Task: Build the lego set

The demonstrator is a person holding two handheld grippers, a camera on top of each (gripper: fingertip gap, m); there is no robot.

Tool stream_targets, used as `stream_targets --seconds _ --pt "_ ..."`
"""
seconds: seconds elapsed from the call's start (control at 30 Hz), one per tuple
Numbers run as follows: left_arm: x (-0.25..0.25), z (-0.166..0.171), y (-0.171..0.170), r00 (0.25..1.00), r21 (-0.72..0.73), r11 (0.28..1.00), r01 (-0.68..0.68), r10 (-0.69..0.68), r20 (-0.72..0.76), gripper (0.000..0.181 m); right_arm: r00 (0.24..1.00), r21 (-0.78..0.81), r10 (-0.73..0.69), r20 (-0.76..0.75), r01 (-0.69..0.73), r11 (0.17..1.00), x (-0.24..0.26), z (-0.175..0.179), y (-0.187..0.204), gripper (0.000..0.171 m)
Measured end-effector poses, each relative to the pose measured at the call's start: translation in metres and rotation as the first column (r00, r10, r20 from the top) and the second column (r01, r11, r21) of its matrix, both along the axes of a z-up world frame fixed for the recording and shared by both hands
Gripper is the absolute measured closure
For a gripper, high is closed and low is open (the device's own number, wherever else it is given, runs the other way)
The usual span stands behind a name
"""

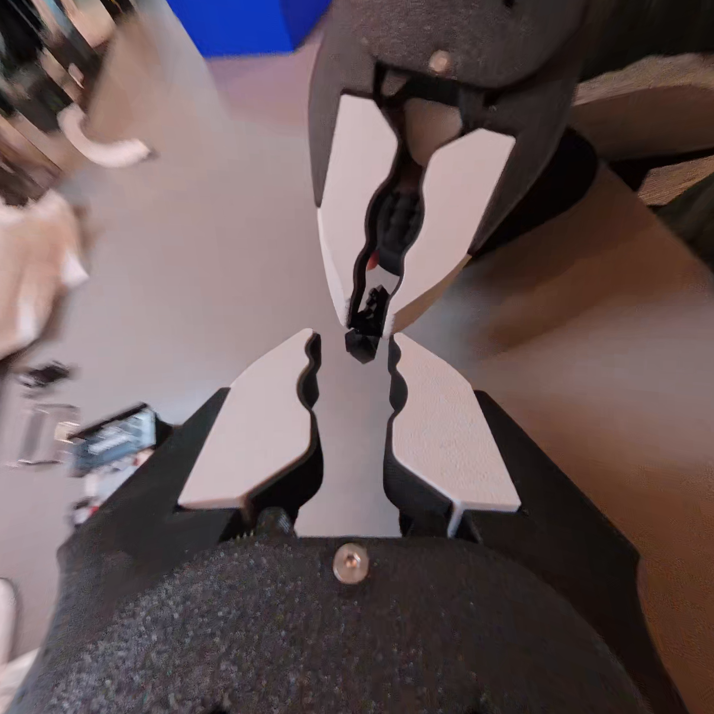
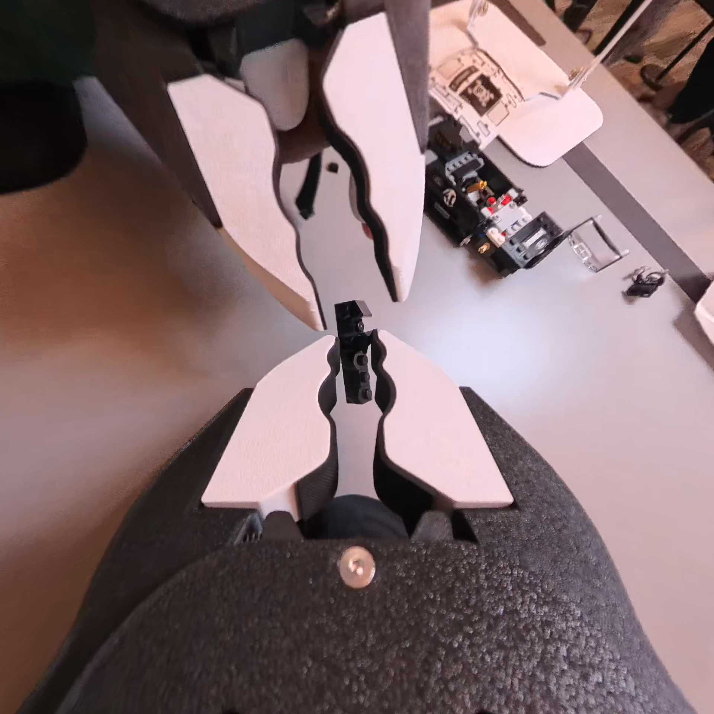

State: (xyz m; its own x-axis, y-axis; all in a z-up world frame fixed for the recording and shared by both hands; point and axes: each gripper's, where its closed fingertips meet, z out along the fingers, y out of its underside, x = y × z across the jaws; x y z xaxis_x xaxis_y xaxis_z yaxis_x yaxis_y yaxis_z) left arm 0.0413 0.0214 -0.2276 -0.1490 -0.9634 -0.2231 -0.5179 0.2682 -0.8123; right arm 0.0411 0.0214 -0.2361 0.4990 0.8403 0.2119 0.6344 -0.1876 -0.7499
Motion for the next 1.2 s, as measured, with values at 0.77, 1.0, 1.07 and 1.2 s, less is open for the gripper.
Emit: stream_targets --seconds 0.77,1.0,1.07,1.2 --pt "0.001 0.088 -0.019 0.952 0.497 0.863 -0.094 -0.068 0.298 0.165 0.992 0.098 0.090 0.089 -0.098 0.990 -0.001 0.091 -0.019 0.153" --pt "-0.003 0.097 -0.012 0.947 0.445 0.885 -0.141 -0.010 0.320 0.165 0.961 0.418 0.008 0.278 -0.129 0.899 -0.004 0.099 -0.010 0.149" --pt "-0.005 0.100 -0.013 0.948 0.441 0.886 -0.146 -0.003 0.320 0.165 0.956 0.495 -0.027 0.292 -0.127 0.860 -0.004 0.104 -0.007 0.156" --pt "-0.006 0.102 -0.013 0.950 0.439 0.886 -0.148 0.004 0.312 0.165 0.958 0.529 -0.037 0.284 -0.125 0.839 -0.005 0.106 -0.006 0.156"
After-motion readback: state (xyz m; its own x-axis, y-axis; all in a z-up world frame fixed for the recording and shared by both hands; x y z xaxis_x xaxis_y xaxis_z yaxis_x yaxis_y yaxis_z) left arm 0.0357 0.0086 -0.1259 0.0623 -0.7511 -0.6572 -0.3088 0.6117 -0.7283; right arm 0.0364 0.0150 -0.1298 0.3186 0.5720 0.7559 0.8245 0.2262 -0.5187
